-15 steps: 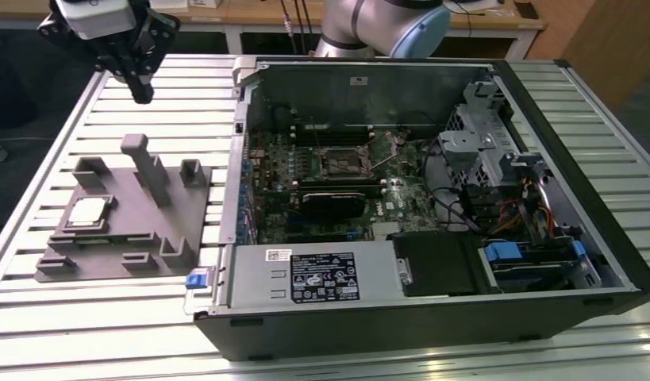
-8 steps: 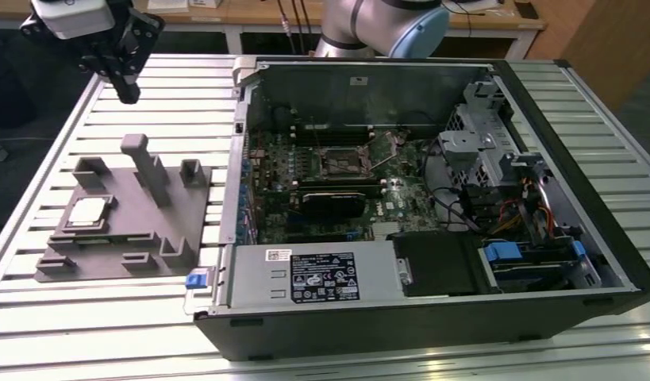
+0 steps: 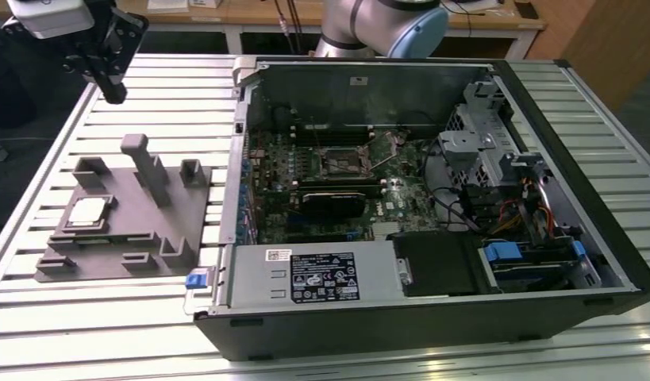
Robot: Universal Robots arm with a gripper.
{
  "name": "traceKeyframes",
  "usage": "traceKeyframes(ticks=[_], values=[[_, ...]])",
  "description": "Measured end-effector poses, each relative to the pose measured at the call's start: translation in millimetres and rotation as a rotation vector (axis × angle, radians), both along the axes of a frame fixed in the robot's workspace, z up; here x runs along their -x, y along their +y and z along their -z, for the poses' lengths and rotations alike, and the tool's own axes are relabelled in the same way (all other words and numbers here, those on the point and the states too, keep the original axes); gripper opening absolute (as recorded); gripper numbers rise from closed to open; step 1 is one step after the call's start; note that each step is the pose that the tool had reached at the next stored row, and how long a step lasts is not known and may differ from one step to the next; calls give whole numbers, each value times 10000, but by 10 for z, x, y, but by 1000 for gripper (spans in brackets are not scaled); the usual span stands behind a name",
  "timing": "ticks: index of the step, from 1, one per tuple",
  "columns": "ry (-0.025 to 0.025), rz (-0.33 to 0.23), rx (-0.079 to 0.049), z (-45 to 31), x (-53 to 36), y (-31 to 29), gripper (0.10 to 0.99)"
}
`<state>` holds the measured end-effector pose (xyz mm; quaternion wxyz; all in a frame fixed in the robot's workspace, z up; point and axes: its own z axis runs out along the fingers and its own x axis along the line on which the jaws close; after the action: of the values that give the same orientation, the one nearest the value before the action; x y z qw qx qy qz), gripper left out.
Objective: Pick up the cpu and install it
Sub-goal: 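Reach for the cpu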
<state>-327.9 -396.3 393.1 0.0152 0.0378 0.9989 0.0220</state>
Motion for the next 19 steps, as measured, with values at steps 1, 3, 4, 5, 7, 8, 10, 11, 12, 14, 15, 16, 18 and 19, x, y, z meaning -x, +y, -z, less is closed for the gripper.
traceKeyframes(ticks=[1, 3, 4, 5, 7, 8, 10, 11, 12, 14, 15, 16, 18, 19], values=[[0, 1, -1, 0, 21, 0, 106], [-1, 2, -1, 1, 64, 0, 106], [-1, 1, 0, 1, 86, 0, 106], [0, 1, -1, 1, 108, 0, 106], [0, 1, -1, 1, 155, 0, 106], [1, 1, -1, 1, 180, 0, 106], [0, 1, -2, 4, 233, 0, 106], [-1, 0, -2, 6, 258, 0, 106], [-1, 0, -2, 9, 285, 0, 106], [-1, 1, -2, 18, 342, 0, 106], [0, 1, -2, 23, 371, 0, 106], [1, 2, -2, 29, 397, 0, 106], [0, 1, -2, 42, 443, 0, 106], [-1, 1, -2, 49, 462, 0, 106]])
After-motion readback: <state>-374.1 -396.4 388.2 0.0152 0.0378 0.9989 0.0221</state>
